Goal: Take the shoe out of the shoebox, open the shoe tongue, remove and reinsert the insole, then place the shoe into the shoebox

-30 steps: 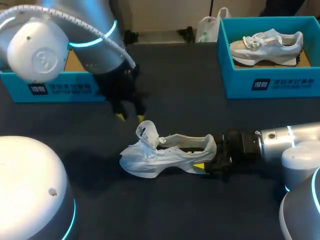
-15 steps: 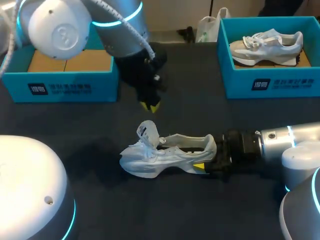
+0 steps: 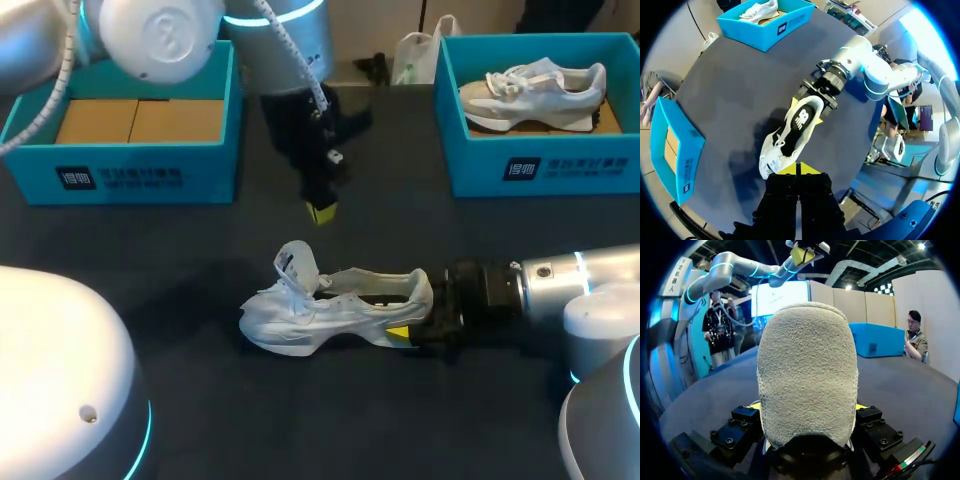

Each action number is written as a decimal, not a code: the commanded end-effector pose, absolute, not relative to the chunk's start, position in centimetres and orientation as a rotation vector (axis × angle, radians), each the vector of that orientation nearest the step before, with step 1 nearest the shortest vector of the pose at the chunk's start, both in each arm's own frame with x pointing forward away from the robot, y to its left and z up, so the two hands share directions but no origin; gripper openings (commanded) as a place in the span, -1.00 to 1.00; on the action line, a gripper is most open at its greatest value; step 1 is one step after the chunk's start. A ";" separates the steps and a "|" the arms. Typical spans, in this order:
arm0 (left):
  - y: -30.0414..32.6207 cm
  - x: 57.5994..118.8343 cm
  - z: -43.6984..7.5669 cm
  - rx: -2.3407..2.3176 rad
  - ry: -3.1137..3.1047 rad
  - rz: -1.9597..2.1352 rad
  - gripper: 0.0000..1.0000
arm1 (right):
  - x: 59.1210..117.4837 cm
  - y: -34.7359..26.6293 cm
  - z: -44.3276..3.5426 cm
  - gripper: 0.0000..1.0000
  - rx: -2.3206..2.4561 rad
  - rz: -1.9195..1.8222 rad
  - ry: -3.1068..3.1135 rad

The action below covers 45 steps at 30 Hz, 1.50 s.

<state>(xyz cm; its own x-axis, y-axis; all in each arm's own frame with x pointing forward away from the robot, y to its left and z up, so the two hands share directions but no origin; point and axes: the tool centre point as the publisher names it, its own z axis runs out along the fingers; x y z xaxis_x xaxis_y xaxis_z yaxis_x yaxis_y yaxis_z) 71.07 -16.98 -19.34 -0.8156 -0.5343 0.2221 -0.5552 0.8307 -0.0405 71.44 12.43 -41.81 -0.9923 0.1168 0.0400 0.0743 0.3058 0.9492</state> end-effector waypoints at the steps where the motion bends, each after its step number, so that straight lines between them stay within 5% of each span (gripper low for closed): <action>1: -17.3 71.3 -19.2 0.841 -2.806 0.116 -1.00 | 71.4 12.7 -41.8 -1.00 0.185 1.812 2.517; 45: -20.4 70.3 -25.0 -0.046 -2.982 0.206 -1.00 | 71.4 12.7 -41.8 -1.00 0.185 1.812 2.517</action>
